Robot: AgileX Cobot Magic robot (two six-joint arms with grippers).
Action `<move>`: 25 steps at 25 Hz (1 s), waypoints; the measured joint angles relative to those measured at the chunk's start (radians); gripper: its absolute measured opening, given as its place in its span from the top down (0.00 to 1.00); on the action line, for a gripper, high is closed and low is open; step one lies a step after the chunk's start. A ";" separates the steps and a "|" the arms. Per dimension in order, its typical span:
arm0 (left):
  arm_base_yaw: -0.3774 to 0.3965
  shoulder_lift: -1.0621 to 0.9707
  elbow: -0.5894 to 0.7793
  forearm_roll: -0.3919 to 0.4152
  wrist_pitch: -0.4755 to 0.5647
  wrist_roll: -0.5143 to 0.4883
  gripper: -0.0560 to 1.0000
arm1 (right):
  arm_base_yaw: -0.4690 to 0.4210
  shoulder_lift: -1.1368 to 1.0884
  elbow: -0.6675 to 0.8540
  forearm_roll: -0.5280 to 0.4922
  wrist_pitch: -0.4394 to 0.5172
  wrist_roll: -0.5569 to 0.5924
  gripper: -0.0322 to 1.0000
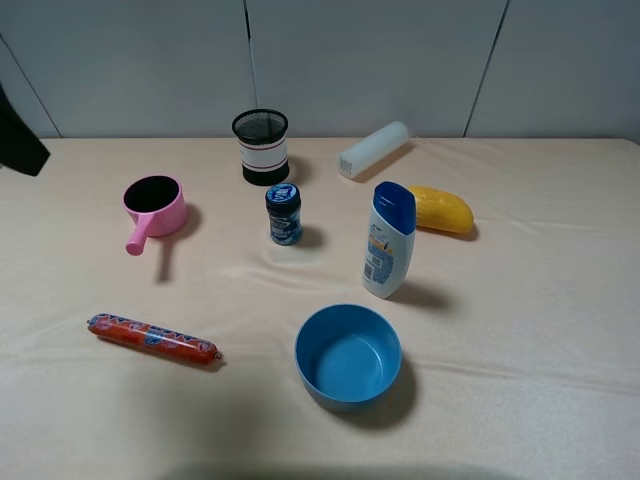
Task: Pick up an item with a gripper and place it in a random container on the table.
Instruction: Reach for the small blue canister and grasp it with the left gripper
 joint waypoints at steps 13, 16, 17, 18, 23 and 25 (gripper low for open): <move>-0.111 0.363 -0.204 0.000 0.037 -0.004 0.05 | 0.000 0.000 0.000 0.000 0.000 0.000 0.30; -0.135 0.436 -0.258 0.001 0.051 -0.005 0.05 | 0.000 0.000 0.000 0.000 0.000 0.000 0.30; -0.145 0.456 -0.277 0.001 0.052 -0.005 0.05 | 0.000 0.000 0.000 0.000 0.000 0.000 0.30; -0.154 0.481 -0.293 0.002 0.054 -0.005 0.05 | 0.000 0.000 0.000 0.000 0.000 0.000 0.30; -0.200 0.594 -0.385 0.003 0.064 -0.005 0.05 | 0.000 0.000 0.000 0.000 0.000 0.000 0.30; -0.215 0.636 -0.418 0.003 0.067 -0.005 0.05 | 0.000 0.000 0.000 0.000 0.000 0.000 0.30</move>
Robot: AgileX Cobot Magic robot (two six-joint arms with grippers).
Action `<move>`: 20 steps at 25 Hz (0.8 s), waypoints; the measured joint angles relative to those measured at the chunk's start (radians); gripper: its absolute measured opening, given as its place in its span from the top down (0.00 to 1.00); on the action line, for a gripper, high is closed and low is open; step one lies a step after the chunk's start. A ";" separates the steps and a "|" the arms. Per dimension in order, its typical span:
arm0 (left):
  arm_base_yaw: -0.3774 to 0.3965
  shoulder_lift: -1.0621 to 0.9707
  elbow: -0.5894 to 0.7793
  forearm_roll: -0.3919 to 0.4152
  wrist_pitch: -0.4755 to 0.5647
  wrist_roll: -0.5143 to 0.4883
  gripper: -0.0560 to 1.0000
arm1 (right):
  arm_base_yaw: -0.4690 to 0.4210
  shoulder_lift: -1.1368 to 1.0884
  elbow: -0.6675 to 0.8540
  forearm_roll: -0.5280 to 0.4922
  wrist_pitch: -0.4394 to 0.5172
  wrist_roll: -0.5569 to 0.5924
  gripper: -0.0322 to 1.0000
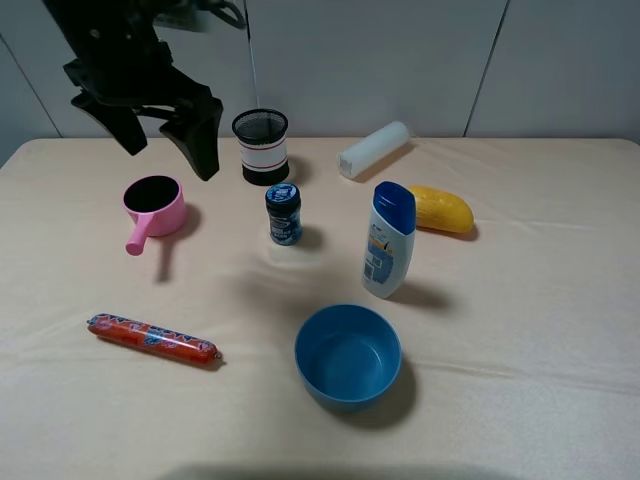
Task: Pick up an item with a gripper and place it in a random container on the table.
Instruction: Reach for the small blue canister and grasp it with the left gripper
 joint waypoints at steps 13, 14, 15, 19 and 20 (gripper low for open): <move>-0.075 0.272 -0.226 0.025 0.001 -0.001 0.05 | 0.000 0.000 0.000 0.000 0.000 0.000 0.30; -0.083 0.289 -0.240 0.031 0.001 -0.001 0.05 | 0.000 0.000 0.000 0.000 0.000 0.000 0.30; -0.090 0.309 -0.257 0.036 0.001 -0.001 0.05 | 0.000 0.000 0.000 0.000 0.000 0.000 0.30; -0.105 0.380 -0.314 0.038 0.001 -0.001 0.05 | 0.000 0.000 0.000 0.007 0.000 0.000 0.30; -0.107 0.398 -0.326 0.041 0.001 -0.001 0.05 | 0.000 0.000 0.000 0.007 0.000 0.000 0.30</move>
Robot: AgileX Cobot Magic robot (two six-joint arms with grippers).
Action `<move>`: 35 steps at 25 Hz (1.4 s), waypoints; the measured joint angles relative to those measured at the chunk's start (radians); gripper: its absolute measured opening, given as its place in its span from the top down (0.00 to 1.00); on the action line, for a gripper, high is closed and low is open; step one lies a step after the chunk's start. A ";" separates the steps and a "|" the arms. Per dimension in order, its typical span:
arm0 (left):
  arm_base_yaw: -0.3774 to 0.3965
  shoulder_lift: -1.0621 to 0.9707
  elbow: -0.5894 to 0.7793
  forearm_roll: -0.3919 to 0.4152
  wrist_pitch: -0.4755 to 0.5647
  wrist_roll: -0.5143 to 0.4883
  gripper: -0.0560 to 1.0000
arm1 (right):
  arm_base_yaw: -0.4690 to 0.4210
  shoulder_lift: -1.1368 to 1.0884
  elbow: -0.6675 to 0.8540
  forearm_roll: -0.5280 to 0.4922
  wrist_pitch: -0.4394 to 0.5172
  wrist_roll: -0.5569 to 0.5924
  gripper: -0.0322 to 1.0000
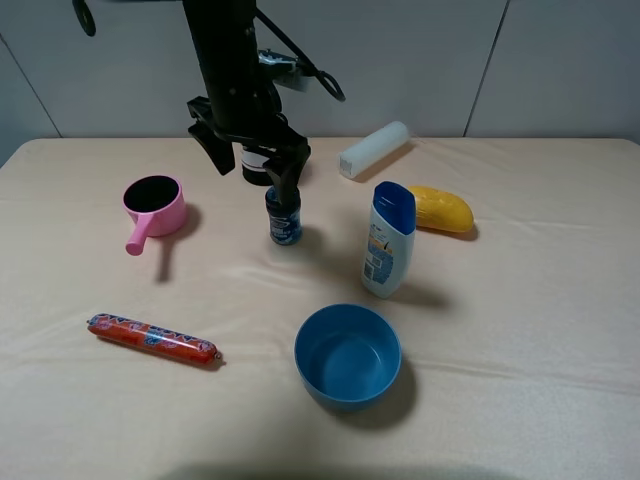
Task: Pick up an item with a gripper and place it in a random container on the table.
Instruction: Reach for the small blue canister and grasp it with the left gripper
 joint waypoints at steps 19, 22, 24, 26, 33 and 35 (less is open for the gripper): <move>-0.027 0.172 -0.040 0.038 -0.057 0.018 0.05 | 0.000 0.000 0.000 0.000 0.000 0.000 0.30; -0.027 0.200 -0.047 0.035 -0.088 0.040 0.05 | 0.000 0.000 0.000 0.000 0.000 0.000 0.30; -0.027 0.212 -0.048 0.031 -0.110 0.049 0.05 | 0.000 0.000 0.000 0.000 0.000 0.000 0.30; -0.027 0.218 -0.048 0.030 -0.129 0.053 0.05 | 0.000 0.000 0.000 0.000 0.000 0.000 0.30; -0.027 0.229 -0.049 0.028 -0.155 0.057 0.08 | 0.000 0.000 0.000 0.001 0.000 0.000 0.30; -0.027 0.231 -0.050 0.028 -0.159 0.057 0.11 | 0.000 0.000 0.000 0.001 0.000 0.000 0.30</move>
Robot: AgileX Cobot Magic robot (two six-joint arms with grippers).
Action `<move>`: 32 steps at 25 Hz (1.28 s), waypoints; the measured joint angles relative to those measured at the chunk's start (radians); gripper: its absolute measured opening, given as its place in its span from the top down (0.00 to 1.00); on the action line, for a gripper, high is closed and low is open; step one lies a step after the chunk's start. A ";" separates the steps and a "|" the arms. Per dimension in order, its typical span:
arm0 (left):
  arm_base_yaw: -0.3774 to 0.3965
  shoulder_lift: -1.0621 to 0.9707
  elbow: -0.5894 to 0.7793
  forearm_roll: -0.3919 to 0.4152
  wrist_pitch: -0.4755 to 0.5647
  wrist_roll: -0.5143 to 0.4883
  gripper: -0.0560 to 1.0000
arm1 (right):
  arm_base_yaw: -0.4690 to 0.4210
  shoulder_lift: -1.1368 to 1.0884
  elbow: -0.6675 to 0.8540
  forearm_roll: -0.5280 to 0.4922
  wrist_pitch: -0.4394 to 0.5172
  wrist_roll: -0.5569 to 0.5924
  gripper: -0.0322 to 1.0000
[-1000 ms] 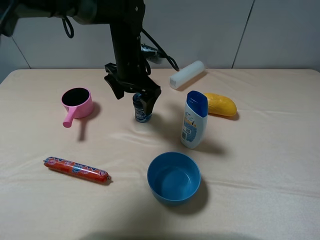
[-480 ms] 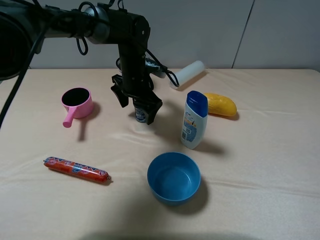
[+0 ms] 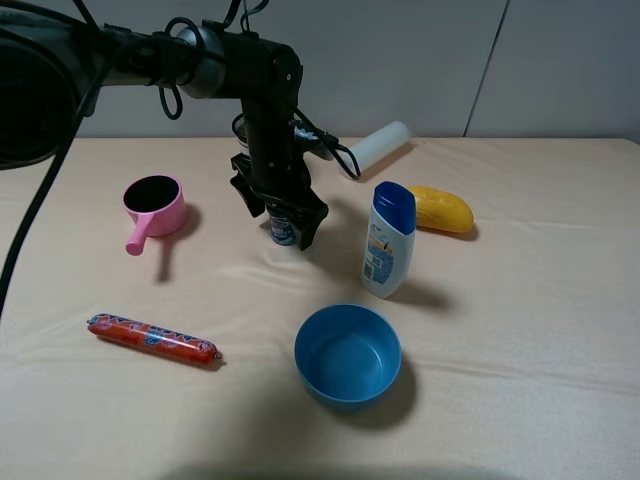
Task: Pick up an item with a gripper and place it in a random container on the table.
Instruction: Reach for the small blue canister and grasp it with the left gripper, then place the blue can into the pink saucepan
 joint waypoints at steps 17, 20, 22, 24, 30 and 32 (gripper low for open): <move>0.000 0.000 0.000 -0.021 -0.007 0.002 0.47 | 0.000 0.000 0.000 0.001 0.000 0.000 0.30; 0.000 0.000 0.000 -0.021 -0.007 0.002 0.47 | 0.000 0.000 0.000 0.001 0.000 0.000 0.30; 0.000 0.000 0.000 -0.021 -0.007 0.002 0.47 | 0.000 0.000 0.000 0.001 0.000 0.000 0.30; 0.000 0.000 0.000 -0.021 -0.007 0.002 0.47 | 0.000 0.000 0.000 0.001 0.000 0.000 0.30; 0.000 0.000 -0.001 -0.021 -0.006 0.002 0.47 | 0.000 0.000 0.000 0.001 0.000 0.000 0.30; 0.000 0.001 -0.013 -0.021 0.006 0.002 0.47 | 0.000 0.000 0.000 0.001 0.000 0.000 0.30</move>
